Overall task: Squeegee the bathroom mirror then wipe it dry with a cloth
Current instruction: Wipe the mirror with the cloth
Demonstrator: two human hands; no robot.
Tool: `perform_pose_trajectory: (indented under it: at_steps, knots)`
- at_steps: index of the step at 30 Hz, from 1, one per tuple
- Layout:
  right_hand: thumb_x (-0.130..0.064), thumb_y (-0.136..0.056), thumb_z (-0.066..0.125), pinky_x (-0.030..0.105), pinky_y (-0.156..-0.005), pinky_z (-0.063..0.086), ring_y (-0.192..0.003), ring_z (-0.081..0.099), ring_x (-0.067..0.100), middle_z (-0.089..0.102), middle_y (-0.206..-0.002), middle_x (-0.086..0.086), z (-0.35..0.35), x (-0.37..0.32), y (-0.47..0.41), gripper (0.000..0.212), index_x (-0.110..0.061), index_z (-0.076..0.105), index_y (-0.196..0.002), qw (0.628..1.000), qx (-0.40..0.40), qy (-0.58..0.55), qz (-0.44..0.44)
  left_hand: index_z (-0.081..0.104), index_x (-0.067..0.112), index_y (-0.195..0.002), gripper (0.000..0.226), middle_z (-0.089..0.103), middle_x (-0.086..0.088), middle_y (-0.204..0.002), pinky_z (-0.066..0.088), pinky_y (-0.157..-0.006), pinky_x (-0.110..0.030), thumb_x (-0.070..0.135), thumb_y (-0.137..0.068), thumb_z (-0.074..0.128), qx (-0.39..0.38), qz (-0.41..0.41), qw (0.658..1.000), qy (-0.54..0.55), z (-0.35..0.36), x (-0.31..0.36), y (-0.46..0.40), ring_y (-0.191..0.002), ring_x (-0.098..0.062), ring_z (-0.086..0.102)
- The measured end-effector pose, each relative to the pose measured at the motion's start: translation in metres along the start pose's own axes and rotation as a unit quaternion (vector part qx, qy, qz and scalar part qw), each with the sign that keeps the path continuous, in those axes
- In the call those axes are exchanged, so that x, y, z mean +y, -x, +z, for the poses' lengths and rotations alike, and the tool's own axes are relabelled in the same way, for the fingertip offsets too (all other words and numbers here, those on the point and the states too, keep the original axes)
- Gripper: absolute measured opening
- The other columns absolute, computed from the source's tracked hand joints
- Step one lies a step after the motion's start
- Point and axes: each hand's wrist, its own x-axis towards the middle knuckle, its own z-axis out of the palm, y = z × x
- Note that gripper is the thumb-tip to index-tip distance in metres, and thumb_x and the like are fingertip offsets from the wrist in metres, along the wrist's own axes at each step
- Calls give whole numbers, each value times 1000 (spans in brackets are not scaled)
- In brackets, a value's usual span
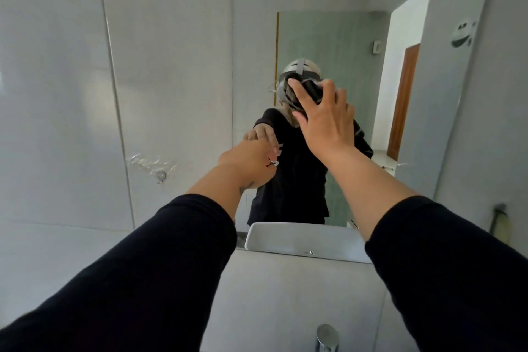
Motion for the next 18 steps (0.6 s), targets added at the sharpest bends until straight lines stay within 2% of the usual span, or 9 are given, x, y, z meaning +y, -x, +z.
perform_pose_trajectory:
  at_steps: [6, 12, 14, 18]
  knots:
    - [-38, -95, 47, 48, -84, 41, -105, 43, 39, 37, -129, 21, -12, 63, 11, 56, -38, 23, -145, 995, 29, -8, 96, 60, 33, -116, 26, 56, 2, -130, 48, -96, -41, 27, -91, 54, 4, 32, 999, 14, 16, 15, -7, -123, -19, 50]
    - [-39, -95, 45, 50, -87, 41, -107, 42, 40, 35, -131, 22, -19, 125, 24, 57, -38, 20, -146, 969, 55, -24, 240, 64, 32, -108, 21, 54, 17, -124, 51, -80, -36, 24, -89, 60, 123, 89, 988, 37, 22, 19, -12, -110, -12, 53]
    - [-38, -95, 45, 50, -88, 40, -109, 41, 41, 33, -133, 22, -19, 142, 32, 57, -37, 19, -146, 954, 58, -37, 290, 64, 29, -110, 22, 53, 16, -125, 48, -76, -33, 24, -89, 60, 149, 100, 983, 39, 21, 20, -14, -111, -12, 54]
    - [-38, -96, 42, 51, -89, 40, -112, 39, 41, 30, -136, 22, -15, 153, 47, 57, -37, 17, -147, 934, 58, -47, 350, 60, 25, -115, 26, 48, 6, -131, 50, -76, -41, 22, -89, 62, 212, 101, 972, 20, 21, 20, -15, -119, -21, 47]
